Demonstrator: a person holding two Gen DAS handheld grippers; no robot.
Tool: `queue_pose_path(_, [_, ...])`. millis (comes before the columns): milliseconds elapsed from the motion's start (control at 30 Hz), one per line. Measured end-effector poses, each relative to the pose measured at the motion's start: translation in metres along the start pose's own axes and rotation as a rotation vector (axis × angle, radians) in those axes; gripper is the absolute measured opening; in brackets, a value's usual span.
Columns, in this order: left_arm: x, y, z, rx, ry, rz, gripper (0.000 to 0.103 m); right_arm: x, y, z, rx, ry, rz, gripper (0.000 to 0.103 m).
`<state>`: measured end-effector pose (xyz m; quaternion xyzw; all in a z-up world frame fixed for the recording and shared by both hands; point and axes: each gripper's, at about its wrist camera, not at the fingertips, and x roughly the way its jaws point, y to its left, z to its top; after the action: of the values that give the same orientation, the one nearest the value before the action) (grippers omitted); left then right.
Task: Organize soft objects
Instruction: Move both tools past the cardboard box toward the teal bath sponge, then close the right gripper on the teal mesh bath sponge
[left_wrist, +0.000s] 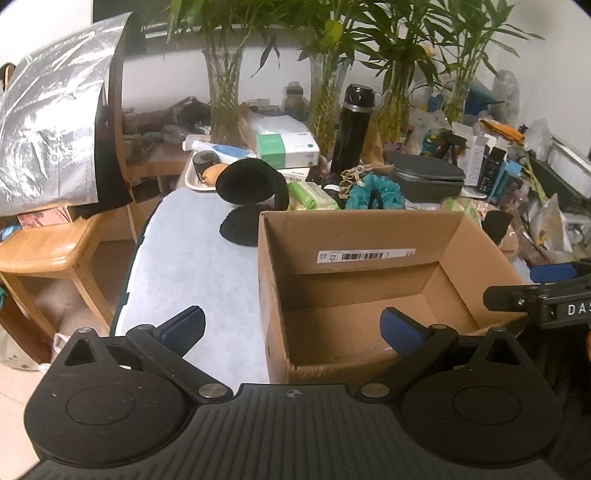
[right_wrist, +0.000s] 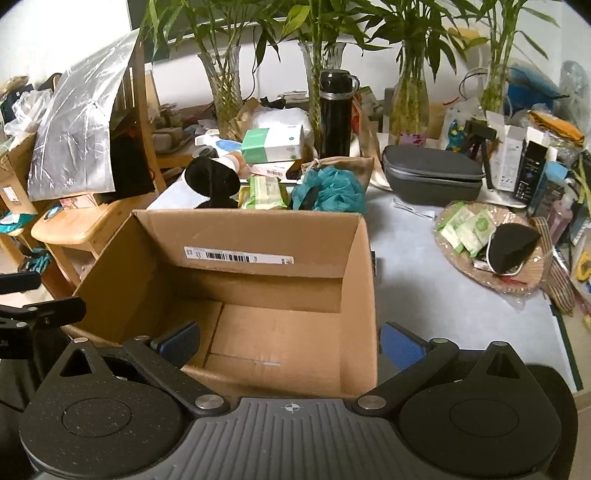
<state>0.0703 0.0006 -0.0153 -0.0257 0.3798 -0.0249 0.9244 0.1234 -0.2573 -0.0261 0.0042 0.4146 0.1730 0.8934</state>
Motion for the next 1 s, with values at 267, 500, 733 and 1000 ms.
queue_pose_path(267, [0.012,0.006,0.022,-0.035,0.025,-0.042,0.103,-0.001,-0.007,0.031,-0.02,-0.019,-0.037,0.103])
queue_pose_path(500, [0.013,0.006,0.051,-0.027,-0.014,-0.062,0.103,0.004,-0.017,0.063,-0.047,-0.054,-0.039,0.103])
queue_pose_path(733, [0.015,0.009,0.077,-0.012,-0.072,-0.057,0.103,0.019,-0.033,0.091,-0.063,-0.065,-0.039,0.103])
queue_pose_path(1000, [0.03,0.026,0.087,-0.042,-0.071,-0.071,0.103,0.042,-0.062,0.114,-0.049,-0.049,-0.003,0.103])
